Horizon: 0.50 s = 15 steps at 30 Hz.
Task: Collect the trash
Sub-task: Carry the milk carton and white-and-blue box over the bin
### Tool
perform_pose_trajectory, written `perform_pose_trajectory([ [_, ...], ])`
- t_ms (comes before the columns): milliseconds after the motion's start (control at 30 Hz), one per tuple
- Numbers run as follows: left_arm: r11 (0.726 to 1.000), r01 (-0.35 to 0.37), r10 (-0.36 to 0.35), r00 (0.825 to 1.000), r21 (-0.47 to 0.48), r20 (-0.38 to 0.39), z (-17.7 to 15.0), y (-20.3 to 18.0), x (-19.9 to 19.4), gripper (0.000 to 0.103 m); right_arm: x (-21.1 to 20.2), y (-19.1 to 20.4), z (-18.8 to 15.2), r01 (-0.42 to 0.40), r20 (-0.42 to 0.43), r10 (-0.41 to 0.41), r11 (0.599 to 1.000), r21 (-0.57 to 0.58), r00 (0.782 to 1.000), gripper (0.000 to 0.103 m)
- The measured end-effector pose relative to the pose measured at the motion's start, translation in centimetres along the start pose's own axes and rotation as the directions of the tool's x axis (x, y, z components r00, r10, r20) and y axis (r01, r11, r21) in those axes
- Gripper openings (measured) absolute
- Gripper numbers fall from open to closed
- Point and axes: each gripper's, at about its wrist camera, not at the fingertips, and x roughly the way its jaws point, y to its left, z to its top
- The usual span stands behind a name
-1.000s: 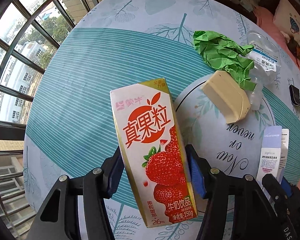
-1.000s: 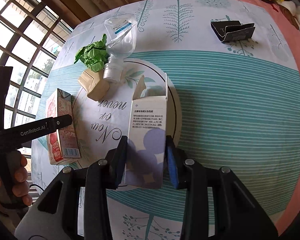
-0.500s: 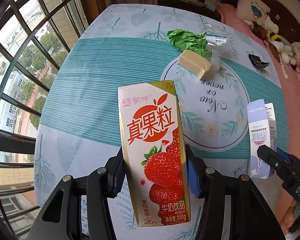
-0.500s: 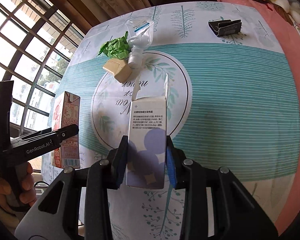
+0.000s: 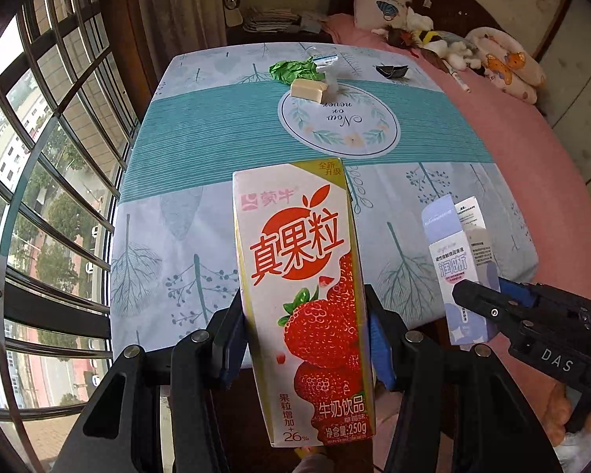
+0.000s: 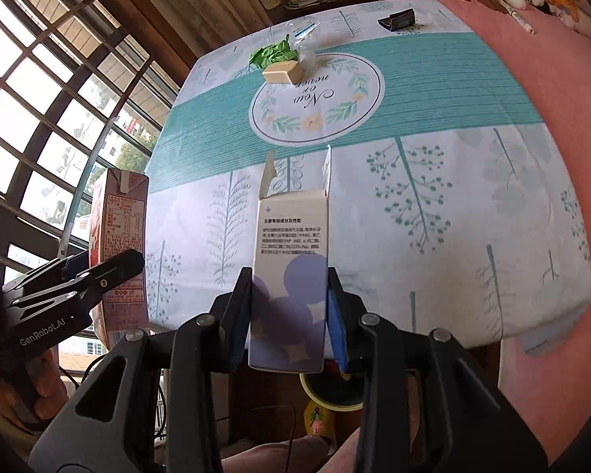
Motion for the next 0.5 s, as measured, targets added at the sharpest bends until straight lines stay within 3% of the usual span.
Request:
perform_pose_trajectory([
  [267,0.996,0.077,-0.073,0.994,0.052,-0.08,-7.9,0.3,0.0,0.053,-0.7,4.1,-9.4,0.05,-0.074,-0.052,0.998,-0.031,0.996,0.031],
  [500,0.993,0.098,-0.088,0.988,0.067,-0.13,-11.2,-1.6,3.6,0.053,1.8,2.8,-14.6,0.086,-0.172,-0.089,0.996,-0.027,0.981,0.031],
])
